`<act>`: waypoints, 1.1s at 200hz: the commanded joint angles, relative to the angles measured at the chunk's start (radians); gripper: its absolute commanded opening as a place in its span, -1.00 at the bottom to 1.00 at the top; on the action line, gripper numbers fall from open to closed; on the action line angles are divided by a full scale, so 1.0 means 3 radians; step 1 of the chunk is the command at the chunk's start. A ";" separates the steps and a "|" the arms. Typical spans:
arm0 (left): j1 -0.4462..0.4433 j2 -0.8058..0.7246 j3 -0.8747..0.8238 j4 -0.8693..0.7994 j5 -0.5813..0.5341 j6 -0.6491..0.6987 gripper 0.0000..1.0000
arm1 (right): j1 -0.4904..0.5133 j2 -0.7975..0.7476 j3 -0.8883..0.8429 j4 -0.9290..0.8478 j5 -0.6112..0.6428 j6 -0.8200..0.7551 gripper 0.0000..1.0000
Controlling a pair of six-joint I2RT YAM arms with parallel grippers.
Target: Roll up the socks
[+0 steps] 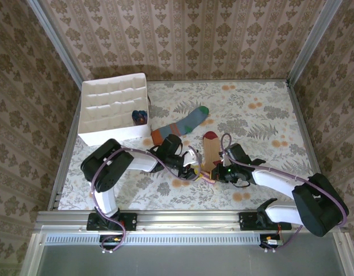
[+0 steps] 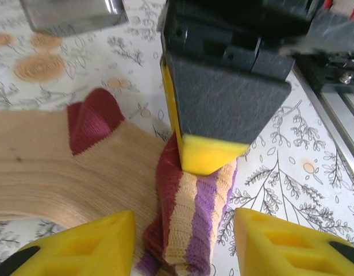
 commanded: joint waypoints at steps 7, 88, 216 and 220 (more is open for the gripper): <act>-0.0051 0.0099 0.0142 -0.0142 0.0188 -0.0024 -0.37 | -0.0075 0.0112 0.0002 -0.0287 -0.0119 -0.0110 -0.98; -0.0029 0.0584 0.1017 -0.1746 0.0027 -0.0351 -1.00 | -0.0196 0.0012 0.0259 -0.0639 -0.0016 -0.0163 -0.39; 0.0021 0.0626 0.0996 -0.1772 -0.0215 -0.0921 -1.00 | -0.0010 0.0437 0.0380 -0.0507 0.0422 -0.0060 -0.49; 0.0017 0.0601 0.0975 -0.1755 -0.0228 -0.0899 -0.97 | -0.0005 0.0444 0.0383 -0.0511 0.0437 -0.0064 -0.54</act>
